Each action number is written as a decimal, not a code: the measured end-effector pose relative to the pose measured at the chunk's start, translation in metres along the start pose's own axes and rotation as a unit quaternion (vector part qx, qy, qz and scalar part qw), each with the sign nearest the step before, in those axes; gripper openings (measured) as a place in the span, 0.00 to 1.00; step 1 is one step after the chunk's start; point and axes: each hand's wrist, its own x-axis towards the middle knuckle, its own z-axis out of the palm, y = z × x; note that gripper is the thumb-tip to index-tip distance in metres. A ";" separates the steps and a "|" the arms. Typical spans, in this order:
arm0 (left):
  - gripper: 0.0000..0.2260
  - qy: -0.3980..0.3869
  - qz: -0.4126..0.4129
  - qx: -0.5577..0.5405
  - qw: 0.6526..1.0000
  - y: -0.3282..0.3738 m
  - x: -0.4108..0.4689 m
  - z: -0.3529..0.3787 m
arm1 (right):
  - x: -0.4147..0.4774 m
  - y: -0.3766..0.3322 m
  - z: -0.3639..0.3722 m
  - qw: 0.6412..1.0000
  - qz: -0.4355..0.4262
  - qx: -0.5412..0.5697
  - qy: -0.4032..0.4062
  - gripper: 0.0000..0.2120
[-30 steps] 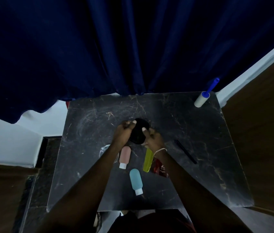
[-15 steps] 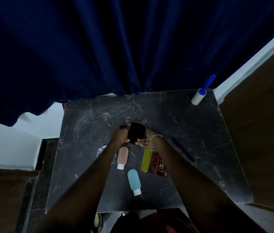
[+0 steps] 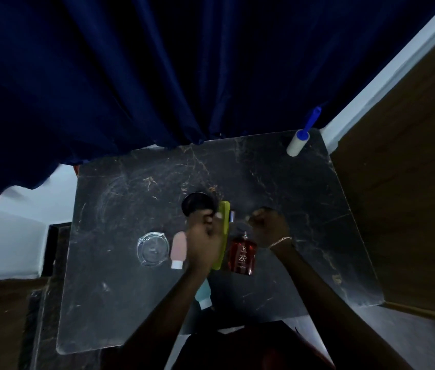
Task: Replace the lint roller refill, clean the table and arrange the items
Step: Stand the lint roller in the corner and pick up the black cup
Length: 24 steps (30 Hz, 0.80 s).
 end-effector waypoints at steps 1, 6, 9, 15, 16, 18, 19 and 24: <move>0.10 -0.048 -0.019 -0.022 0.998 0.006 -0.010 0.019 | 0.000 0.012 -0.009 1.000 0.004 -0.029 0.010 0.10; 0.14 -0.217 -0.260 -0.117 0.934 0.035 -0.020 0.107 | 0.007 0.045 -0.030 0.985 0.021 -0.156 -0.064 0.15; 0.14 -0.188 -0.318 -0.117 0.922 0.042 -0.014 0.139 | 0.011 0.048 -0.035 0.981 -0.028 -0.174 -0.083 0.17; 0.11 -0.123 -0.159 -0.029 0.979 0.053 -0.002 0.108 | 0.030 0.020 -0.037 0.977 0.060 0.200 -0.032 0.10; 0.12 -0.093 -0.132 -0.050 0.986 0.053 0.001 0.093 | 0.033 0.007 -0.035 0.958 0.059 0.282 -0.013 0.13; 0.14 -0.013 -0.069 -0.091 0.993 0.053 0.009 0.061 | 0.040 -0.024 -0.031 0.924 0.030 0.382 -0.017 0.29; 0.15 0.027 -0.037 -0.109 0.993 0.051 0.014 0.044 | 0.044 -0.041 -0.028 0.913 -0.003 0.408 -0.026 0.35; 0.23 0.111 0.000 -0.091 0.990 0.019 0.034 -0.033 | 0.049 -0.107 0.007 0.935 -0.204 0.290 -0.010 0.37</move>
